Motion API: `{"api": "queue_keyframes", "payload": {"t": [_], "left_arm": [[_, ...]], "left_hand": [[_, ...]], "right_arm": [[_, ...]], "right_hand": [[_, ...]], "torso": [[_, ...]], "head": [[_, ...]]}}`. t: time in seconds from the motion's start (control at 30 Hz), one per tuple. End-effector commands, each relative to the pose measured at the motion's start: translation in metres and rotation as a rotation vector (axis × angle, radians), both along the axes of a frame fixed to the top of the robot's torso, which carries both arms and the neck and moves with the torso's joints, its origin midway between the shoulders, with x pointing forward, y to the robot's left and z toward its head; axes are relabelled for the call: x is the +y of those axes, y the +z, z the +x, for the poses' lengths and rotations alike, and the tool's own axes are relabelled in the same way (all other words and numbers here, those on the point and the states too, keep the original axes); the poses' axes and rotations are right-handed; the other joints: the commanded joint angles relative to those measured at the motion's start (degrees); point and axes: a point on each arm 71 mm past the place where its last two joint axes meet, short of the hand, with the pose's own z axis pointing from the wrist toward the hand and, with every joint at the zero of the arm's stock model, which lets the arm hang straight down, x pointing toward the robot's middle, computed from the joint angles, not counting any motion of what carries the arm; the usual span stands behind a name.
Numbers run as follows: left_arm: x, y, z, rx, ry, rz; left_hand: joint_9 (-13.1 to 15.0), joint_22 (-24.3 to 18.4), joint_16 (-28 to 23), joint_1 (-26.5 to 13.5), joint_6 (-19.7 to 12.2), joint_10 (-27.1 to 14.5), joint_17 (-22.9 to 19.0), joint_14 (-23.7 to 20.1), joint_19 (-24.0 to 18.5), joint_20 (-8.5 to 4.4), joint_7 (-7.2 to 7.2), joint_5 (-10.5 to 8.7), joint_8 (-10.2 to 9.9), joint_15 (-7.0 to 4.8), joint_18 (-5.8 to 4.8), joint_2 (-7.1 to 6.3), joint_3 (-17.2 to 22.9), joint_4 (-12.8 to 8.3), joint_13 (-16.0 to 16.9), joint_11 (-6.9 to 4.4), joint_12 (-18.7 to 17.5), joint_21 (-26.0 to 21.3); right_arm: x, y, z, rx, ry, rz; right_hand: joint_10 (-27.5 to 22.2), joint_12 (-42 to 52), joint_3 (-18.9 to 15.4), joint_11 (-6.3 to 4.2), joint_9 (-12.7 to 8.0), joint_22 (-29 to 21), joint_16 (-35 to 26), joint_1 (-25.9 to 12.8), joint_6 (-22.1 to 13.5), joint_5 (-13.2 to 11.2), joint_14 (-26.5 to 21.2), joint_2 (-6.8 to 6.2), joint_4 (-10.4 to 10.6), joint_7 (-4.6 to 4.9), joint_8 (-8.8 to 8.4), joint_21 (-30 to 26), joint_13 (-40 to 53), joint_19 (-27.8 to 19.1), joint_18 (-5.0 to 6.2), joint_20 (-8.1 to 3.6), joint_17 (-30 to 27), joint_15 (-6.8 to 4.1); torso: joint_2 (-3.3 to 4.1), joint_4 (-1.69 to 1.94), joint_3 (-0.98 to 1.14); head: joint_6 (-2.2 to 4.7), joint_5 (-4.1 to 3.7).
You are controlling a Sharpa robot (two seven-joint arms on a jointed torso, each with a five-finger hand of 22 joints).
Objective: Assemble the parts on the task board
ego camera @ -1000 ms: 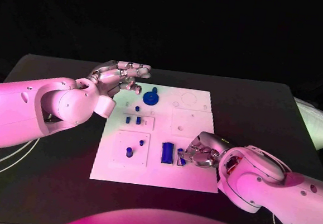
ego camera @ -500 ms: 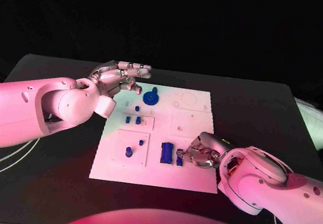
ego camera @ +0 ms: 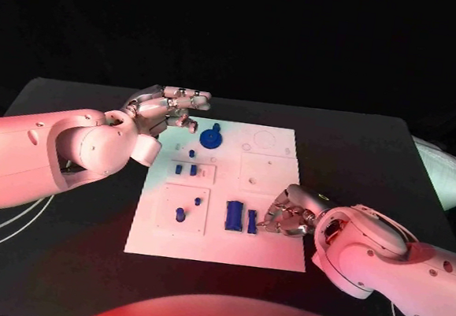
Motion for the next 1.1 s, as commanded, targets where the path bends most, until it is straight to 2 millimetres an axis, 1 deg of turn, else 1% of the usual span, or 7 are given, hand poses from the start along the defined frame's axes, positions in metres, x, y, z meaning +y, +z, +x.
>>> {"api": "queue_keyframes", "payload": {"t": [0.03, 0.13, 0.27, 0.4, 0.8, 0.93, 1.1], "left_arm": [[-0.003, 0.001, 0.000, -0.008, -0.021, -0.010], [-0.003, 0.001, 0.000, -0.008, -0.021, -0.010], [-0.003, 0.001, 0.000, -0.008, -0.020, -0.009], [-0.003, 0.001, 0.000, -0.008, -0.020, -0.009], [-0.002, 0.001, 0.000, -0.008, -0.017, -0.008], [-0.001, 0.000, 0.001, -0.009, -0.012, -0.007], [0.003, -0.001, 0.004, -0.014, 0.020, 0.000]], "left_hand": [[-0.08, -0.08, -0.19, 0.23, -0.26, -0.46, -0.05, -0.48, -0.46, -0.05, -0.01, 0.02, -0.11, -0.06, 0.54, 0.30, -0.31, 0.12, -0.06, -0.11, 0.22, -0.22], [-0.08, -0.08, -0.19, 0.23, -0.26, -0.46, -0.05, -0.48, -0.46, -0.05, -0.01, 0.02, -0.11, -0.06, 0.54, 0.30, -0.31, 0.12, -0.06, -0.11, 0.22, -0.22], [-0.08, -0.08, -0.19, 0.23, -0.26, -0.46, -0.05, -0.48, -0.46, -0.05, -0.01, 0.02, -0.11, -0.06, 0.54, 0.30, -0.31, 0.12, -0.06, -0.11, 0.22, -0.22], [-0.08, -0.08, -0.19, 0.23, -0.26, -0.46, -0.05, -0.48, -0.46, -0.05, -0.01, 0.02, -0.11, -0.06, 0.54, 0.30, -0.31, 0.12, -0.06, -0.11, 0.22, -0.22], [-0.08, -0.10, -0.23, 0.26, -0.30, -0.53, -0.18, -0.59, -0.52, -0.03, 0.00, 0.03, -0.10, -0.04, 0.54, 0.34, -0.39, 0.11, -0.07, -0.09, 0.25, -0.27], [-0.08, -0.10, -0.23, 0.26, -0.30, -0.53, -0.18, -0.59, -0.52, -0.03, 0.00, 0.03, -0.10, -0.04, 0.54, 0.34, -0.39, 0.11, -0.07, -0.09, 0.25, -0.27], [-0.07, -0.26, -1.39, 0.20, -0.35, -0.67, -2.24, -1.87, -1.02, 0.06, 0.04, 0.03, -0.06, 0.07, 0.51, 0.38, -0.71, 0.15, -0.08, -0.02, 0.38, -0.60]], "right_arm": [[0.004, -0.001, 0.002, -0.025, 0.020, -0.008], [0.007, -0.004, 0.004, -0.022, 0.024, -0.010], [0.010, -0.006, 0.004, -0.016, 0.029, -0.012], [0.012, -0.006, 0.003, -0.015, 0.030, -0.012], [0.003, 0.002, -0.001, -0.057, 0.006, 0.020], [-0.001, 0.011, 0.002, -0.076, -0.015, 0.117], [-0.010, 0.024, 0.020, -0.051, -0.046, 0.318]], "right_hand": [[-0.14, 0.09, -0.02, 0.07, 0.07, 2.09, -0.24, 0.69, -0.24, -0.48, 4.63, 0.50, -0.28, 0.06, -0.03, 0.29, 0.13, 0.79, -0.29, 0.04, 7.59, 0.01], [0.03, 0.34, -0.30, 0.07, 0.12, 2.20, -0.21, 0.35, -0.11, -0.66, 4.64, 0.85, -0.04, 0.05, 0.06, 0.36, 0.32, 0.84, -0.31, 0.05, 7.63, 0.01], [0.31, 0.79, -1.05, 0.04, 0.17, 2.38, -0.18, -0.67, 0.04, -0.34, 4.67, 1.36, 0.68, 0.00, 0.16, 0.45, 0.67, 0.91, -0.34, 0.06, 7.70, 0.01], [0.55, 1.05, -2.21, -0.01, 0.22, 2.55, -0.13, -2.27, 0.11, 1.66, 4.70, 2.01, 2.03, -0.08, 0.24, 0.55, 0.94, 0.99, -0.37, 0.05, 7.80, -0.03], [0.30, 0.19, -3.28, -0.01, 0.22, 2.37, -0.27, -2.61, -0.15, 3.69, 4.65, 2.31, 2.76, -0.05, 0.17, 0.43, 0.58, 0.90, -0.33, 0.00, 7.60, -0.05], [-1.15, -3.37, -4.10, 0.60, -0.30, 1.76, -0.89, -2.47, -2.39, 4.94, 4.43, 1.98, 3.12, 0.78, -1.13, 0.05, -1.46, 0.58, -0.21, 0.18, 6.61, 0.33], [-4.58, -10.81, -4.43, 1.76, -1.00, -1.20, -3.17, -0.36, -5.39, 5.31, 3.59, 2.17, 2.53, 2.11, -2.89, -1.81, -5.90, -0.88, 0.40, 0.86, 3.20, 1.29]], "torso": [[-0.02, 0.07, 0.05], [-0.02, 0.14, 0.07], [0.05, 0.04, -0.01], [0.05, -0.01, -0.06], [-0.04, 0.01, 0.04], [-0.17, -0.04, 0.00], [-0.54, -0.14, -0.22]], "head": [[0.00, -0.01], [0.00, -0.05], [0.00, 0.01], [0.00, 0.13], [0.00, 0.15], [0.00, 0.02], [0.00, -0.29]]}}
